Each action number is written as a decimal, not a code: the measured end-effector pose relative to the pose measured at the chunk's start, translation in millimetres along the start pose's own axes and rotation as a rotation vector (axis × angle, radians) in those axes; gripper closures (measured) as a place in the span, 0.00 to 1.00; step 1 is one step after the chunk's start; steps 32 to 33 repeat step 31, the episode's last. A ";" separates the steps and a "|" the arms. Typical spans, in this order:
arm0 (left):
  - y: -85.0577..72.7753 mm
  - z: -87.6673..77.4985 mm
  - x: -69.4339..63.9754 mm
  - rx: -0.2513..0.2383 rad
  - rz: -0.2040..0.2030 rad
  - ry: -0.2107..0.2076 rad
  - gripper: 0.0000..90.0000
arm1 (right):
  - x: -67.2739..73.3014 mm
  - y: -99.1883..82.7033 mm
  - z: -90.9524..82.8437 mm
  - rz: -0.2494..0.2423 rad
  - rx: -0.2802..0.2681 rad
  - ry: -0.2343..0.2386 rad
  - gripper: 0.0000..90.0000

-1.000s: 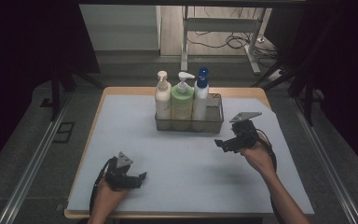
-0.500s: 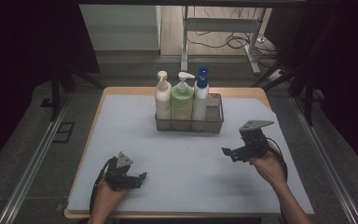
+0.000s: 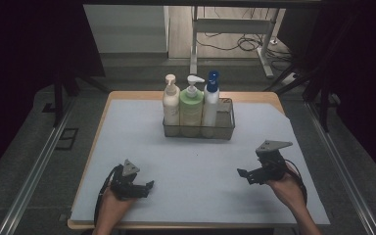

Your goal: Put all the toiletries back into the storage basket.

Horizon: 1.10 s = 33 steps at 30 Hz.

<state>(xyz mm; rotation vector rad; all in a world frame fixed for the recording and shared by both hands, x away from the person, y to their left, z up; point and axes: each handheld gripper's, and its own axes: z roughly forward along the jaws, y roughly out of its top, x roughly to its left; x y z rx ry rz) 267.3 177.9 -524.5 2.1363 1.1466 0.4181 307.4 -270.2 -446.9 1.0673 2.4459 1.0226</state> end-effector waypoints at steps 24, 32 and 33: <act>0.1 0.1 0.0 0.000 0.000 0.001 0.13 | 1.9 -70.0 34.2 0.016 0.031 -0.027 0.00; 0.2 0.1 -0.1 0.003 0.001 0.001 0.13 | 2.8 -71.2 34.8 0.009 0.026 -0.034 0.00; 0.2 0.1 -0.1 0.003 0.001 0.001 0.13 | 2.8 -71.2 34.8 0.009 0.026 -0.034 0.00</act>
